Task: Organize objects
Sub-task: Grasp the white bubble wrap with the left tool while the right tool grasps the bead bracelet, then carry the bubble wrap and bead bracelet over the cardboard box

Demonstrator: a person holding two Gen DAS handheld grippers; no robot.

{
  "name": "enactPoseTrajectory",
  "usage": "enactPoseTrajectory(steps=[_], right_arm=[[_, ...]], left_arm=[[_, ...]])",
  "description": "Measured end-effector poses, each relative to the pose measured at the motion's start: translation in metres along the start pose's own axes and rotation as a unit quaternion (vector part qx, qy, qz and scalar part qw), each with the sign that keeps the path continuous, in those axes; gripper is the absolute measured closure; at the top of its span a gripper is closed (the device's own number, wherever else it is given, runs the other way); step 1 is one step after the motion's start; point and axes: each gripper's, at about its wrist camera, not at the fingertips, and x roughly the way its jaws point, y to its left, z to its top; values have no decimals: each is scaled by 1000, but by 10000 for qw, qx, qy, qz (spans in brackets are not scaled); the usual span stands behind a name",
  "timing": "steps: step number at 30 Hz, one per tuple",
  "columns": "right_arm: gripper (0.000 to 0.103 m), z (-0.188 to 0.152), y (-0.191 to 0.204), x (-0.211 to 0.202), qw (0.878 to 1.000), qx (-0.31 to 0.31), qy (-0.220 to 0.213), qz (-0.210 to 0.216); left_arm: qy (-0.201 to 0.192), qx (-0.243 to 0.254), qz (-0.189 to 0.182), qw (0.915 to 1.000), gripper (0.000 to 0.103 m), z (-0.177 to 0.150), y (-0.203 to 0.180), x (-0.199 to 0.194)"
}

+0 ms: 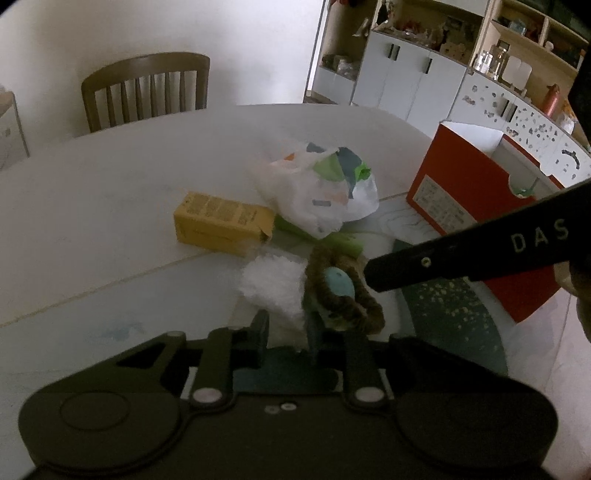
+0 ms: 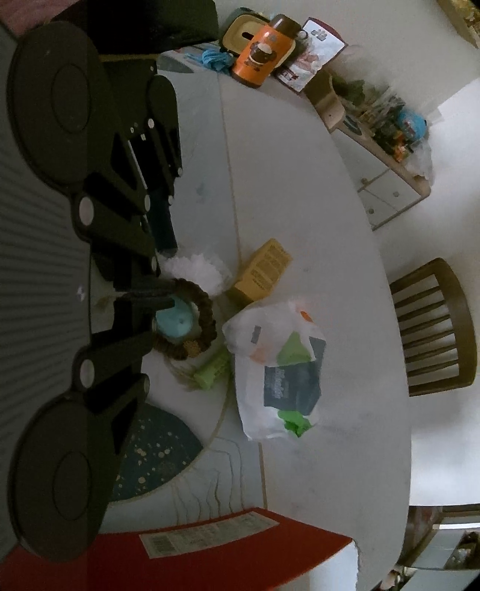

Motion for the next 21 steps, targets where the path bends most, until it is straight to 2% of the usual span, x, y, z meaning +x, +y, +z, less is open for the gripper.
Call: enactPoseTrajectory(steps=[4,6,8,10,12,14,21], right_arm=[[100,1,-2,-1,10000,-8,14,61],[97,1,-1,-1,10000,22,28,85],[94,3,-1,-1,10000,7,38,65],[84,5,0,-1,10000,-13,48,24],[65,7,0,-1,10000,1,27,-5],[52,9,-1,-1,10000,37,-40,-52],[51,18,-3,16,9998,77,138,-124]], left_arm=[[-68,199,112,9997,69,2,0,-2],[-104,258,142,9995,54,3,0,-2],[-156,289,153,9993,46,5,1,-1],[-185,305,148,9993,45,8,3,1],[-170,306,153,9993,45,10,4,5],[-150,277,133,9994,45,11,6,7],[-109,160,-84,9998,43,16,14,16]])
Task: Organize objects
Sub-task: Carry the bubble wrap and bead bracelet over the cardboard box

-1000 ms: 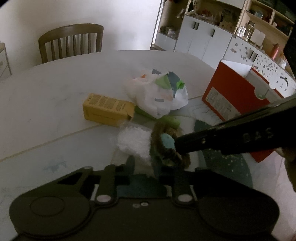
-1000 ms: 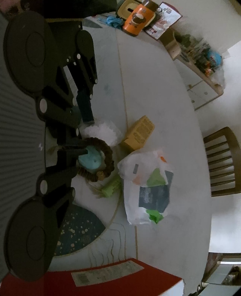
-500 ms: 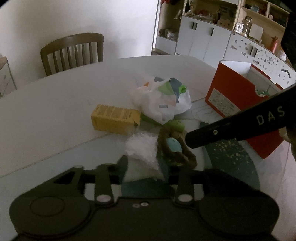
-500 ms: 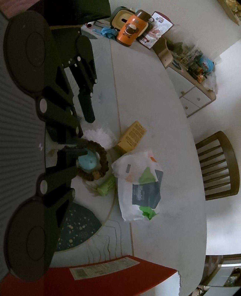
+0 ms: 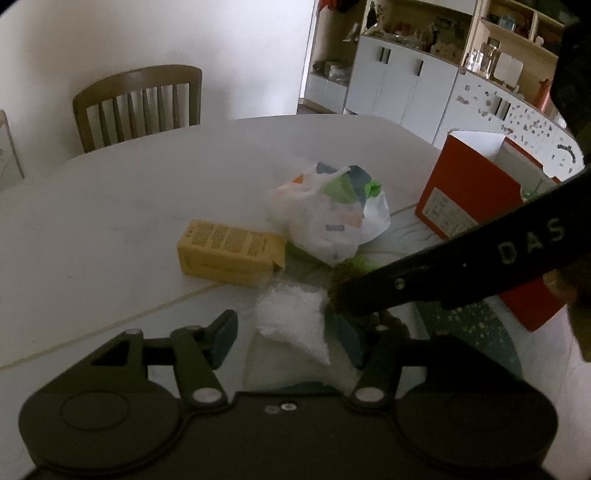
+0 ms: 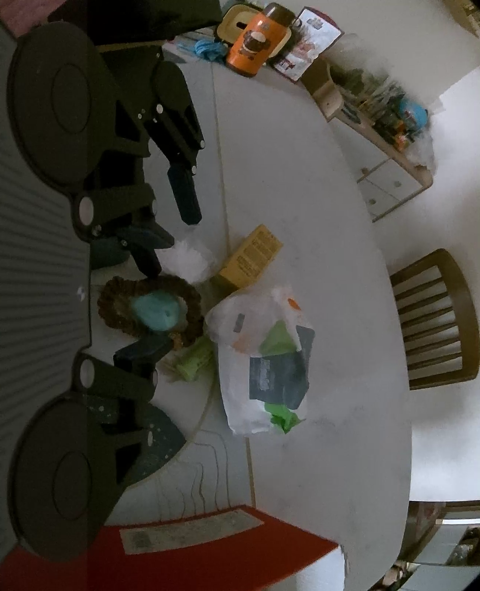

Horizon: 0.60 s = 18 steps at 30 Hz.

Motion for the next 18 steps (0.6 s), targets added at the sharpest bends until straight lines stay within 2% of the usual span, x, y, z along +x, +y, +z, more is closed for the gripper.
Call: enactPoseTrajectory(steps=[7,12,14,18], right_arm=[[51,7,3,18,9999,82,69,-29],[51,6,7,27,9999,-42,124,-102],[55,6,9,28,9998,-74,112,-125],[70,7,8,29,9998,-68,131,-135]], left_arm=[[95,-94,-91,9999,46,-1,5,5],[175,-176,-195,9995,54,-3,6,8],[184,-185,-212,9994,55,-3,5,9],[186,-203,-253,9993,61,-2,5,9]])
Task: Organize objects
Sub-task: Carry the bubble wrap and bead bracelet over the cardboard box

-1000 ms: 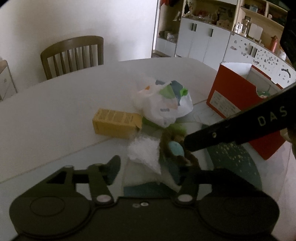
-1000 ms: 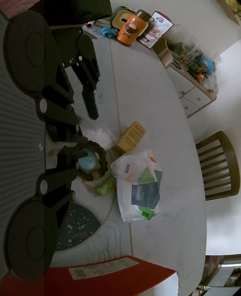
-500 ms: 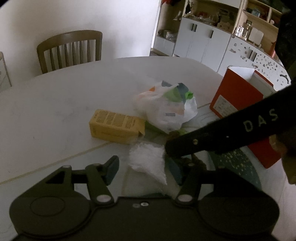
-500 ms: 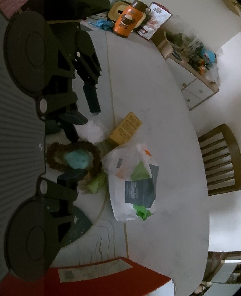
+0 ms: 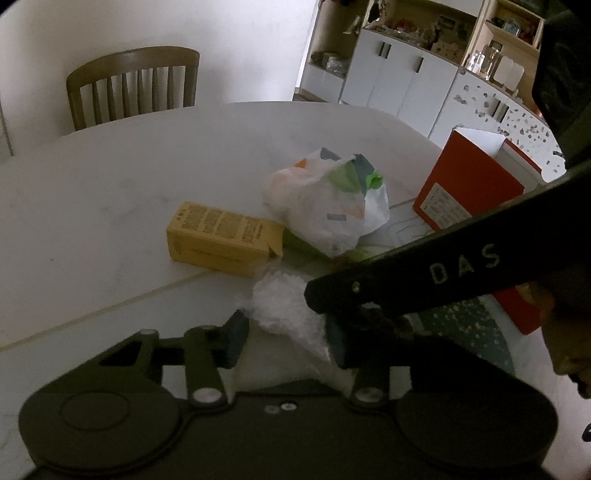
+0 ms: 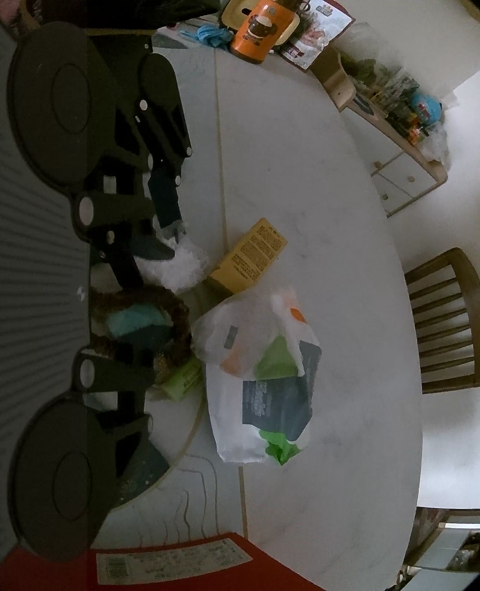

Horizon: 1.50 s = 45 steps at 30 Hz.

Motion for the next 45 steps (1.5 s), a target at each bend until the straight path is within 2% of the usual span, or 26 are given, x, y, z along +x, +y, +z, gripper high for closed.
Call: enactPoseTrajectory(steps=[2,6,11,20,30,37,45], right_arm=[[72,-1,0,0,10000,-21,4,-21],[88,-2,0,0,10000,49,-18,-44],[92,-7,-5,-7,9998,152,-113,-33],[93,-20,-21,-49,9978,477,-333,310],[93,-31,-39,-112,9936,755,-582,611],[93,-44,-59,-159,9902,933,-746,722],[93,-53,-92,-209,9872,959,-1036,745]], left_arm=[[-3,-4,-9,10000,64,1,-1,-1],[-2,-23,-11,10000,69,0,-2,-1],[-23,-101,26,9999,74,-1,-3,-3],[-50,-186,92,9998,75,-10,-11,-21],[-147,-335,174,9992,75,-14,-32,-63],[-202,-189,213,9994,75,-8,-68,-93],[-206,-91,175,9996,75,12,-120,-107]])
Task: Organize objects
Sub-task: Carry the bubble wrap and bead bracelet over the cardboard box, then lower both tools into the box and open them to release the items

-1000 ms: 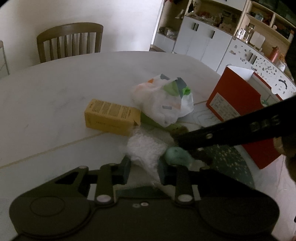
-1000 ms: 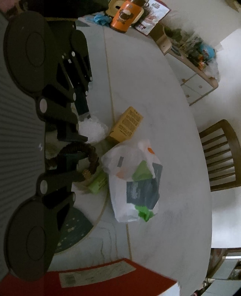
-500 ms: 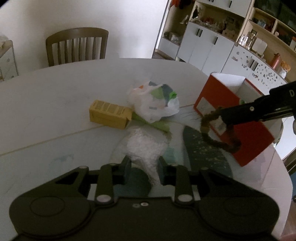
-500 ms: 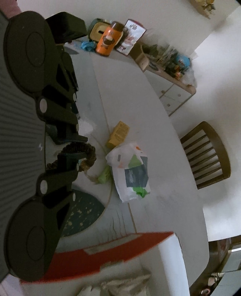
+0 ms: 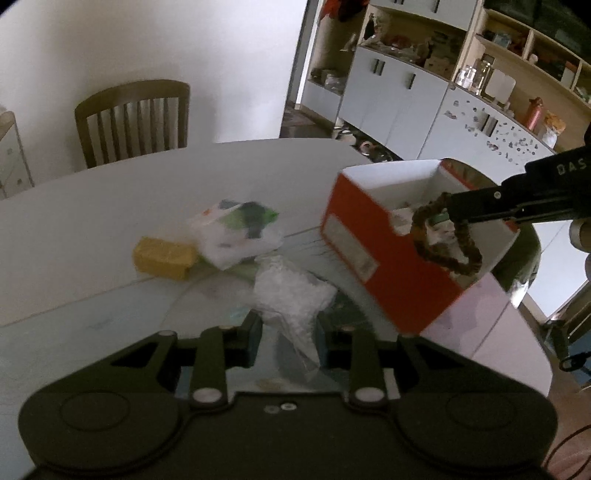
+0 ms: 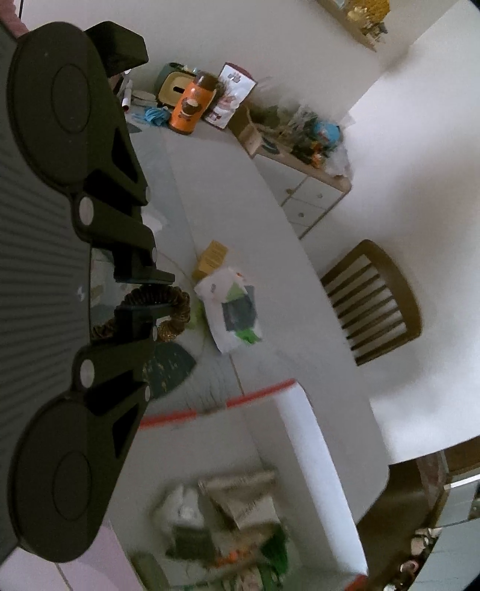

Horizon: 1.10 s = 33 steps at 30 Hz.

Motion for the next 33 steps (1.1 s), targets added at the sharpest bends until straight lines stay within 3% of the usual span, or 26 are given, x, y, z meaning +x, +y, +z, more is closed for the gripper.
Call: enactPoseTrajectory(steps=[15,33], right_arm=[[93,31,-93,-75,9986,89,-467,-228],[93,48,-199,-91,9972,235,-496,-513]], left_arm=[[-45,457,-152,9988,75,40,-107,15],[315,747,-183,9965,74,64,-196,79]])
